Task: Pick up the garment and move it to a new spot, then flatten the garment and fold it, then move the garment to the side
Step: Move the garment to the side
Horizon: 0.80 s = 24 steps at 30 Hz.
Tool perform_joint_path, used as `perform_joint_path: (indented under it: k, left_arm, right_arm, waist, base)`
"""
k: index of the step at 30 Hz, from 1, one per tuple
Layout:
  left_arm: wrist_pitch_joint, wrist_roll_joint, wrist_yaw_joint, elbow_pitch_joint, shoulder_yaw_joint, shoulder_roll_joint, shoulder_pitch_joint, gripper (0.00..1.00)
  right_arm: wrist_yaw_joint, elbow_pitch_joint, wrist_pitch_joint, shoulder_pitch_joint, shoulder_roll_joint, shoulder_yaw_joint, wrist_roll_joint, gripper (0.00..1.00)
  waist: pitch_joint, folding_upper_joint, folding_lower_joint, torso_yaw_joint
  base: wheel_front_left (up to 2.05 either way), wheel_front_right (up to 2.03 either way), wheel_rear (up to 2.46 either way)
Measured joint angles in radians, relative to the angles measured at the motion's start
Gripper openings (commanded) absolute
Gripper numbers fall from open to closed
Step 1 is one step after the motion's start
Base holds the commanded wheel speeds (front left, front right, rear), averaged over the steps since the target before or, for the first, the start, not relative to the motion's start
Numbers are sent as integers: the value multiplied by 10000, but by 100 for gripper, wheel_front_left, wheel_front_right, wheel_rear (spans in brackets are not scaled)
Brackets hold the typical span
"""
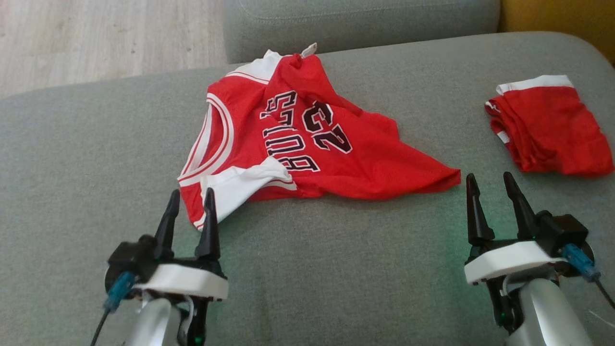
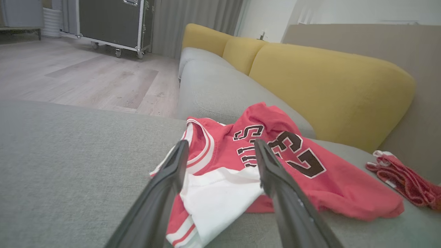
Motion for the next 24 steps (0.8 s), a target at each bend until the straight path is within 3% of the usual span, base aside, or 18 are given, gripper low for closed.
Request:
perform_joint_path:
  k: [13,24]
  left_arm:
    - [280,671,155,4169,-217,236,-2738,100]
    - [479,819,267,5931,-485,368,-3699,100]
  right_arm:
    - [0,4,0,-291,8,236,102,100]
    - [0,-10,0,-386,8,238,194,100]
  waist:
    - [759,0,1,-364]
    - [1173,0,1,-600]
  base:
    - [0,0,0]
    - [0,0,0]
